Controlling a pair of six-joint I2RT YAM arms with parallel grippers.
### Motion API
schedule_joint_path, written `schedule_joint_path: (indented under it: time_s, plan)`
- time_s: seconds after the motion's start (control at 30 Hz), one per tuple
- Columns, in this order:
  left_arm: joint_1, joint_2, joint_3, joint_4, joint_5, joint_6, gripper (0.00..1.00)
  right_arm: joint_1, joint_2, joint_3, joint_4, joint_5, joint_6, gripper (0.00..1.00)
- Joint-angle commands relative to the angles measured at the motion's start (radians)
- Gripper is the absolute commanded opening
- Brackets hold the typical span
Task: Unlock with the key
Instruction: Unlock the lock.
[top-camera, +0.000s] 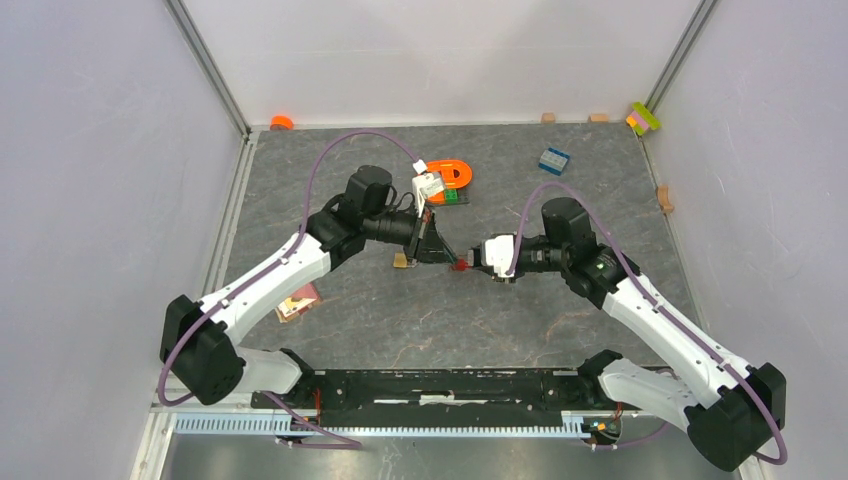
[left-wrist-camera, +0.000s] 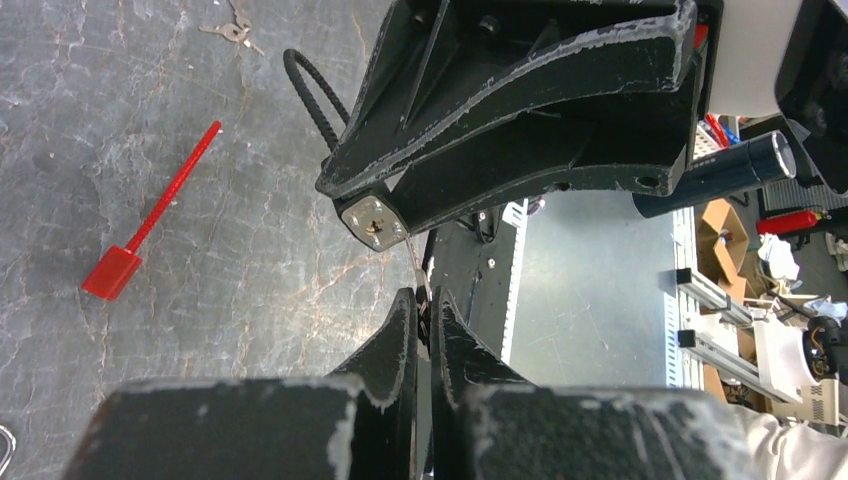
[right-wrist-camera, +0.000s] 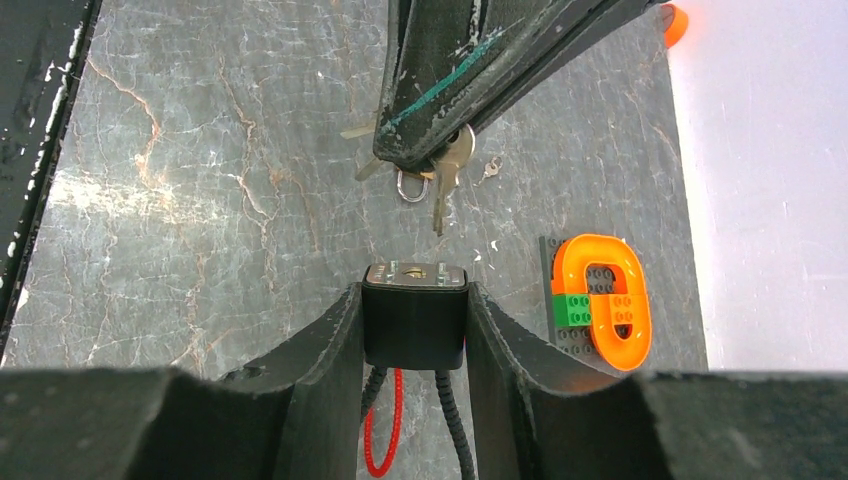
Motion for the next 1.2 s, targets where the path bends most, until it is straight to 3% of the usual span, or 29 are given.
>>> schedule_joint_path:
  time_s: [0.0,1.17]
  plan:
    - [0.001,0.008,-0.023,0.099,0.045,-0.082,0.02,-0.002,0.001,0.046,0.046,-0.026,0.036,0.00]
    - [0.032,0.042,-0.063,0.189,0.096,-0.191,0.02,-0.009,0.017,0.068,0.072,-0.004,0.092,0.00]
